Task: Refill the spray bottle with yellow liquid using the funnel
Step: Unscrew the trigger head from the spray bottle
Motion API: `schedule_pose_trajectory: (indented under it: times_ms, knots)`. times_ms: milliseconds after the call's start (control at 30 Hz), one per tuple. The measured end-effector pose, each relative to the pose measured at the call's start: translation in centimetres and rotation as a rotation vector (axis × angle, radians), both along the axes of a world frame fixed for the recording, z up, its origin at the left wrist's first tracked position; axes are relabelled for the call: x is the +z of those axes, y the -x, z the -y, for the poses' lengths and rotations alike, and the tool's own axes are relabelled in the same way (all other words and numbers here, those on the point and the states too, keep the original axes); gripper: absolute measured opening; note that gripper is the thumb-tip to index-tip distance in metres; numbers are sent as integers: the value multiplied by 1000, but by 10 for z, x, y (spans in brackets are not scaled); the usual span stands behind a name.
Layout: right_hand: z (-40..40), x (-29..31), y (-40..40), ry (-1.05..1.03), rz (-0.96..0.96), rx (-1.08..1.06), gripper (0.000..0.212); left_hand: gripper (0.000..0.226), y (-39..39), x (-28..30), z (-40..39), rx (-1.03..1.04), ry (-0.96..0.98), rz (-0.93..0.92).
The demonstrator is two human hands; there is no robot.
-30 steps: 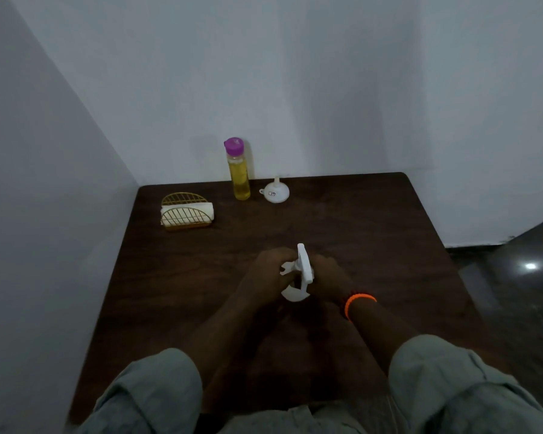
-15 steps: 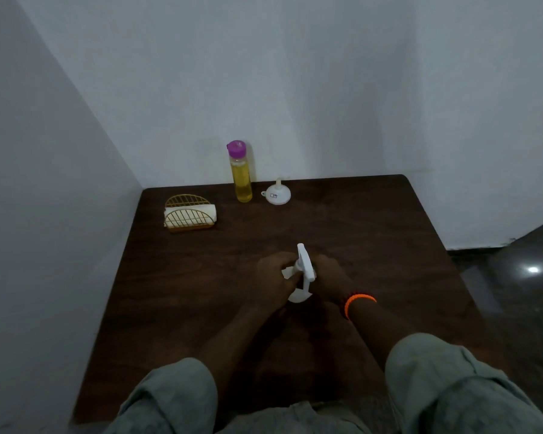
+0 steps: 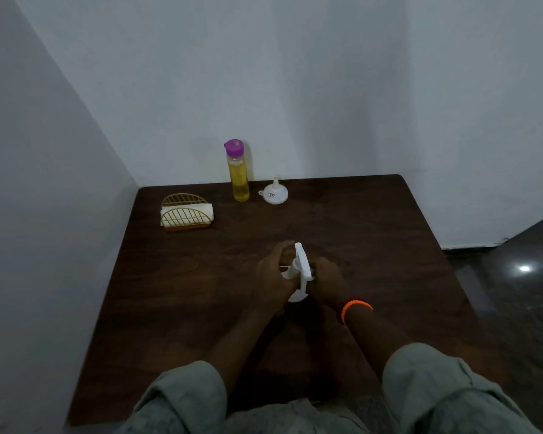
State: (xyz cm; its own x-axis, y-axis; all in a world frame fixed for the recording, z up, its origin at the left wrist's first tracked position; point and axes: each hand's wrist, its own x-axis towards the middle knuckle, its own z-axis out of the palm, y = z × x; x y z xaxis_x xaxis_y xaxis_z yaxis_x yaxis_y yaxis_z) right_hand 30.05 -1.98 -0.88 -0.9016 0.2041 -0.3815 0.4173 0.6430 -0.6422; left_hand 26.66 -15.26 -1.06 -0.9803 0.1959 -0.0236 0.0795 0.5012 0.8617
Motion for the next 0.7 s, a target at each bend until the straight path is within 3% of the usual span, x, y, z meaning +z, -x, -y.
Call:
schedule_pose_trajectory:
  times_ms: [67,133,167,233,333,400,433,500,533,600,633,700]
  knots:
    - [0,0,1,6,3,-6,32,54,-1,-8,10,148,176,150]
    - [-1,-2,1,0,3,-8,36,48,-4,-5,17,211,262,40]
    - [-1,-4,0,0,-2,-14,36,48,-1,-7,12,170,187,-73]
    - [0,-4,0,2,-12,-29,34,48,-14,11,30,-110,-9,-81]
    - [2,-6,-1,29,-15,-50,33,41,-15,19,36,-90,-90,-95]
    - [2,-6,0,28,-9,-57,31,41,-10,13,21,-72,-18,-13]
    - [2,-7,0,22,-10,-59,29,42,-6,1,10,-1,38,29]
    - [2,-10,0,7,-7,-53,26,28,14,-25,6,312,414,246]
    - [2,-8,0,-3,-6,-49,26,25,24,-38,-18,586,600,289]
    - [2,-9,0,-2,0,-59,29,54,31,-54,-50,803,729,156]
    - [1,-11,0,3,2,-69,31,57,29,-52,-46,775,683,197]
    - [1,-11,0,10,2,-74,33,36,14,-26,-1,476,396,331]
